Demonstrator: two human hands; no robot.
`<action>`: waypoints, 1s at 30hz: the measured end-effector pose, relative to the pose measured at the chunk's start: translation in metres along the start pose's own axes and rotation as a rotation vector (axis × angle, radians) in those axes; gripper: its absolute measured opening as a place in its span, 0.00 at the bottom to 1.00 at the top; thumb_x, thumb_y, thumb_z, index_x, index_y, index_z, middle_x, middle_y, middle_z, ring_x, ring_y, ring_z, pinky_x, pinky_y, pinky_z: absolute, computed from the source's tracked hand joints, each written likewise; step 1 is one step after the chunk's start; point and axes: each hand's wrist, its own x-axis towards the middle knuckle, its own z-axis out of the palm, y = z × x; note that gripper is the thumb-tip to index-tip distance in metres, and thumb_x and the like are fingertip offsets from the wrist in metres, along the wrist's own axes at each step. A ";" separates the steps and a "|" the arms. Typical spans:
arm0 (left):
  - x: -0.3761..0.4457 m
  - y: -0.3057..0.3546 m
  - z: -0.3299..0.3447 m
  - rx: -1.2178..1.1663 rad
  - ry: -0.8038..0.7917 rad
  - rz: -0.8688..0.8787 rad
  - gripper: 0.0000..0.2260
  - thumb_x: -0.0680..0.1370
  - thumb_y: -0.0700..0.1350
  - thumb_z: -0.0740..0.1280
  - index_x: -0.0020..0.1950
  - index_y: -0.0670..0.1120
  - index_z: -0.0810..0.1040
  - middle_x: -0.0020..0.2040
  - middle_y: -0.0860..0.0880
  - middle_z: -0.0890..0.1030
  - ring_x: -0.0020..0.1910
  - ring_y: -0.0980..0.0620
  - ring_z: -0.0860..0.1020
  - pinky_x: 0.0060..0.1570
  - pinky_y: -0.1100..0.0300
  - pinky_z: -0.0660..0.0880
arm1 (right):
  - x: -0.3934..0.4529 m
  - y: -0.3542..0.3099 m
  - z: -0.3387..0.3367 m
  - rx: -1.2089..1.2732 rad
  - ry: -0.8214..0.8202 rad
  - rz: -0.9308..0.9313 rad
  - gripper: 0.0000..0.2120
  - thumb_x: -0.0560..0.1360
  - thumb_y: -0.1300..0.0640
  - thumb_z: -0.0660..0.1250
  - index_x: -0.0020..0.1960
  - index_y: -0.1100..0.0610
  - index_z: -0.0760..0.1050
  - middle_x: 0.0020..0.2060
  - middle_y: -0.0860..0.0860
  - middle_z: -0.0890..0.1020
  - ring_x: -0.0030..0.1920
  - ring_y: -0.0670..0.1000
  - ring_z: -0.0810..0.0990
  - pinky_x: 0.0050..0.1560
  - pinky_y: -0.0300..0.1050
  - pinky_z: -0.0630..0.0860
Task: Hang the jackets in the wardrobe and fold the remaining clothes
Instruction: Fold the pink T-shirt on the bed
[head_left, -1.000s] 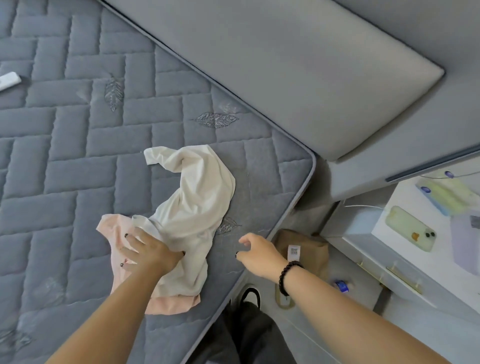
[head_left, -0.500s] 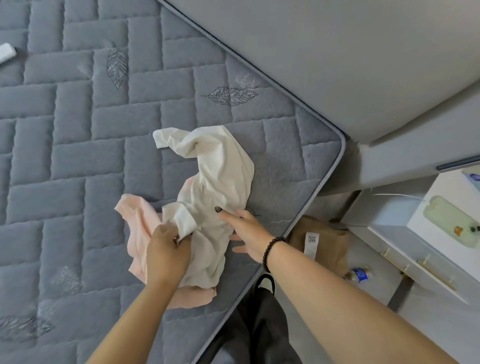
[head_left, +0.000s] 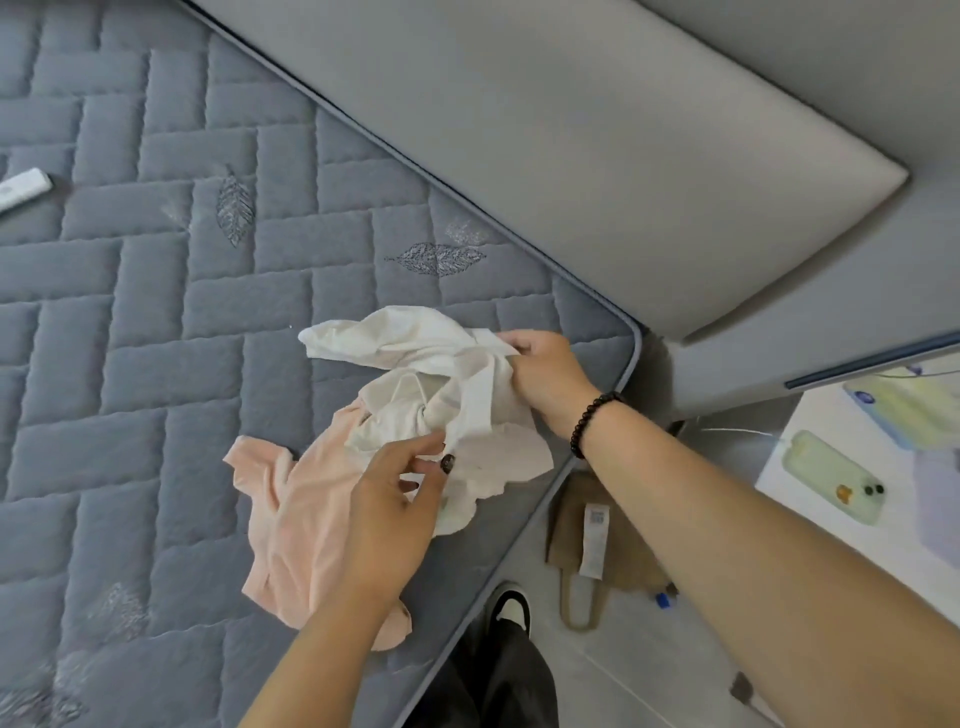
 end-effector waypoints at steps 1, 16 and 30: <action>0.002 0.003 -0.003 -0.004 0.009 -0.014 0.14 0.77 0.37 0.67 0.55 0.55 0.81 0.51 0.57 0.81 0.46 0.63 0.78 0.42 0.75 0.71 | 0.002 -0.019 -0.010 0.008 0.042 -0.058 0.14 0.73 0.68 0.65 0.53 0.56 0.83 0.47 0.49 0.85 0.49 0.49 0.82 0.49 0.43 0.79; 0.021 -0.097 -0.030 0.376 0.004 -0.456 0.31 0.74 0.42 0.70 0.74 0.41 0.61 0.72 0.42 0.65 0.70 0.41 0.65 0.66 0.48 0.68 | 0.022 0.024 -0.002 -0.396 0.238 -0.113 0.18 0.73 0.62 0.66 0.62 0.63 0.71 0.58 0.57 0.74 0.52 0.53 0.76 0.42 0.41 0.72; 0.035 -0.100 -0.063 0.341 -0.108 -0.399 0.08 0.80 0.43 0.61 0.45 0.41 0.76 0.36 0.46 0.77 0.39 0.46 0.73 0.40 0.53 0.70 | -0.073 0.112 0.072 -0.535 -0.300 0.169 0.19 0.76 0.55 0.64 0.67 0.55 0.70 0.64 0.51 0.75 0.62 0.50 0.74 0.53 0.38 0.68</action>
